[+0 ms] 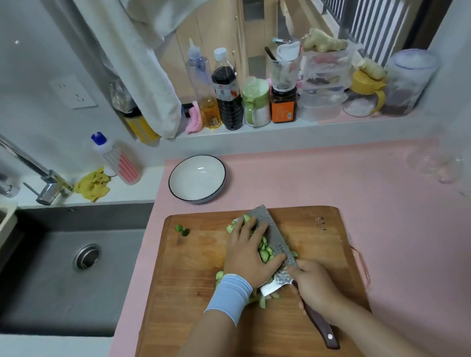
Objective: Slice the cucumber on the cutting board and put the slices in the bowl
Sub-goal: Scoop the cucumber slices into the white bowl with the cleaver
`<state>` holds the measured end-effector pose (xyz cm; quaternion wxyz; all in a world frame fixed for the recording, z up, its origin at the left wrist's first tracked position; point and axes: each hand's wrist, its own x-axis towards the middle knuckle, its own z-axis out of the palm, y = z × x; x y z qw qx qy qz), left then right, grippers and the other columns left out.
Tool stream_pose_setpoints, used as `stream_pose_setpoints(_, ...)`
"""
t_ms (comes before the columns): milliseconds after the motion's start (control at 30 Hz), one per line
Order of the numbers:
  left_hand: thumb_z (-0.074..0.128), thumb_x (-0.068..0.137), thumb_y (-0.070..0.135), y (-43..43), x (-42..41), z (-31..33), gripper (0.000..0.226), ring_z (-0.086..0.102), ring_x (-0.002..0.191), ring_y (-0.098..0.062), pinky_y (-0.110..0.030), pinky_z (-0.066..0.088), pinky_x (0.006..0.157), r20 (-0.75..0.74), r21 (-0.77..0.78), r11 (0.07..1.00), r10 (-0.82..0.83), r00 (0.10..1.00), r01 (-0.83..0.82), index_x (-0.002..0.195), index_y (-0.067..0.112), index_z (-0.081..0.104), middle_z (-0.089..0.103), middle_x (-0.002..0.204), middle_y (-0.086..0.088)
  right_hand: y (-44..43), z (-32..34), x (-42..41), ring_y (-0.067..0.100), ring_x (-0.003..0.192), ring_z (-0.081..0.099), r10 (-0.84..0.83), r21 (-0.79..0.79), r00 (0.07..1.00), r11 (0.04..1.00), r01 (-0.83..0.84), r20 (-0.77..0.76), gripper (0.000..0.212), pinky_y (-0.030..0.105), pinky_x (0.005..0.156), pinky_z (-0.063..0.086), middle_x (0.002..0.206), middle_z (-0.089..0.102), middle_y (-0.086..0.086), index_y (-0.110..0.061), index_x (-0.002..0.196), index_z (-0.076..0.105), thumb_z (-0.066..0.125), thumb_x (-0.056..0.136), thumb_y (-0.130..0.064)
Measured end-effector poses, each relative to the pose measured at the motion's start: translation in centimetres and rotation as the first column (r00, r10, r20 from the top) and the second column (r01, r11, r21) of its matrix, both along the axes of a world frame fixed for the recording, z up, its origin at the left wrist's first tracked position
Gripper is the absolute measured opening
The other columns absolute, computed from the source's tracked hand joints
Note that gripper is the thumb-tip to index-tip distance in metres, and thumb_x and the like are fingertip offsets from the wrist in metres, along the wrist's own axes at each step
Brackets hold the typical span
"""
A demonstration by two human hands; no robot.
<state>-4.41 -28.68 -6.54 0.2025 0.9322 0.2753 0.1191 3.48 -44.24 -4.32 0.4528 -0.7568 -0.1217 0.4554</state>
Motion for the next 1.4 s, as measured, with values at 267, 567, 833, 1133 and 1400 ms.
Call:
stream_pose_setpoints(267,0.046,0.087,0.062,4.5,-0.6,3.5,0.063,0.041,0.13,-0.008,-0.033,0.035,0.106,0.177,-0.094,0.994,-0.039,0.984,0.057,0.142,0.033,0.044,0.041,0.144,0.01,2.5,1.6,-0.1,0.024,0.034,0.037,-0.017,0.012,0.995,1.0,0.018,-0.101,0.032,0.028,0.038,0.036,0.056,0.051,0.013,0.004,0.096,0.065,0.047,0.106,-0.021)
stream_pose_setpoints(567,0.046,0.095,0.006,15.5,1.1,3.4,0.032,0.055,0.12,-0.027,-0.03,0.039,0.103,0.154,-0.382,0.871,0.391,0.908,-0.31,0.12,0.011,0.064,0.063,0.126,-0.007,2.3,0.2,0.0,0.023,0.035,0.036,-0.001,-0.053,0.988,0.999,-0.008,-0.157,0.03,0.026,0.037,0.035,0.055,0.049,0.014,0.007,0.088,0.058,0.051,0.105,-0.017)
stream_pose_setpoints(833,0.041,0.096,0.024,17.9,0.7,1.3,0.033,0.056,0.108,-0.033,-0.037,0.042,0.091,-0.317,0.035,0.987,0.158,0.935,-0.155,0.118,0.015,0.064,0.066,0.117,-0.009,1.5,0.2,-0.6,0.021,0.037,0.037,-0.06,-0.027,0.982,0.998,0.056,-0.182,0.031,0.025,0.036,0.036,0.058,0.048,0.013,-0.002,0.085,0.067,0.05,0.105,-0.019)
stream_pose_setpoints(1133,0.033,0.099,0.027,14.7,-1.7,3.4,0.033,0.053,0.087,-0.03,-0.035,0.032,0.074,-0.197,-0.052,0.972,0.214,0.957,-0.228,0.072,0.02,0.049,0.066,0.092,-0.007,2.3,1.8,-0.6,0.021,0.036,0.04,-0.074,-0.02,0.985,0.997,0.072,-0.157,0.03,0.024,0.035,0.038,0.06,0.052,0.013,0.0,0.127,0.053,0.051,0.104,-0.02)
stream_pose_setpoints(1400,0.029,0.096,0.044,16.6,-2.6,5.1,0.042,0.042,0.132,-0.006,-0.035,0.028,0.115,0.229,-0.503,0.848,0.314,0.922,-0.164,0.128,0.045,0.056,0.051,0.139,0.018,6.6,4.7,-0.9,0.021,0.038,0.038,-0.052,0.035,0.983,0.998,0.059,-0.174,0.03,0.026,0.04,0.035,0.059,0.051,0.01,0.005,0.1,0.059,0.046,0.106,-0.021)
